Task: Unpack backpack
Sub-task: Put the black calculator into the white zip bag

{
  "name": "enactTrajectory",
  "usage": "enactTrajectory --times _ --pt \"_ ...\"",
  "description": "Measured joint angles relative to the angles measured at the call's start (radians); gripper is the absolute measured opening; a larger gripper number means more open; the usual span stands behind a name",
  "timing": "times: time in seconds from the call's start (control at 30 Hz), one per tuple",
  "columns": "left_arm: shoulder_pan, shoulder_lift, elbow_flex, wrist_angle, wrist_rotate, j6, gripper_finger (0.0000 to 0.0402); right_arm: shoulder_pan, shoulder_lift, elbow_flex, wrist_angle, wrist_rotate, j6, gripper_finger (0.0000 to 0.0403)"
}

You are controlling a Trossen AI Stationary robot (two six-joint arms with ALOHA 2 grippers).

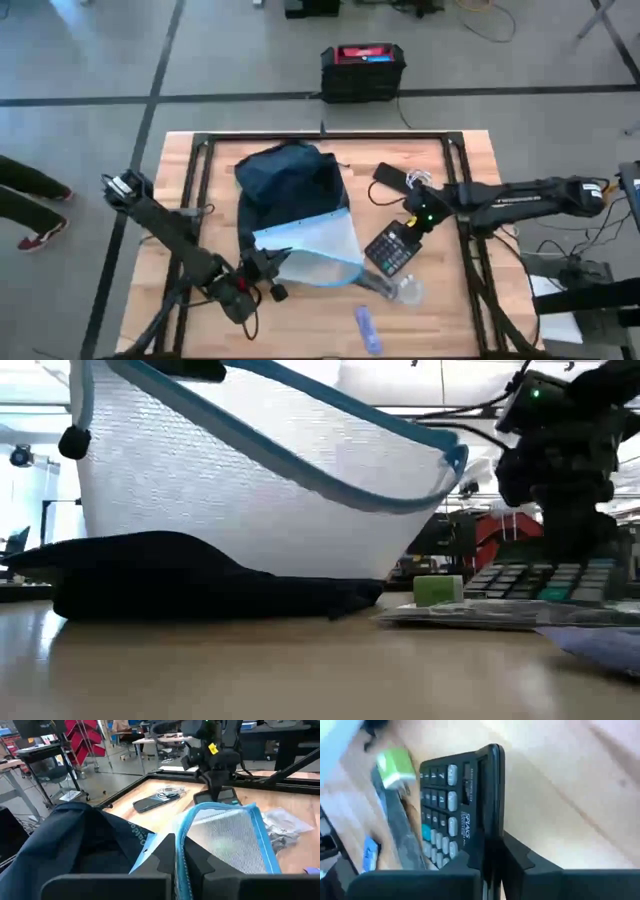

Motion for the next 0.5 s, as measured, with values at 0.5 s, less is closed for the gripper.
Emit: enactTrajectory --times 0.5 --pt "0.072 0.0 0.0 -0.005 0.067 0.0 0.0 0.043 -0.19 0.269 -0.049 0.146 -0.173 0.0015"
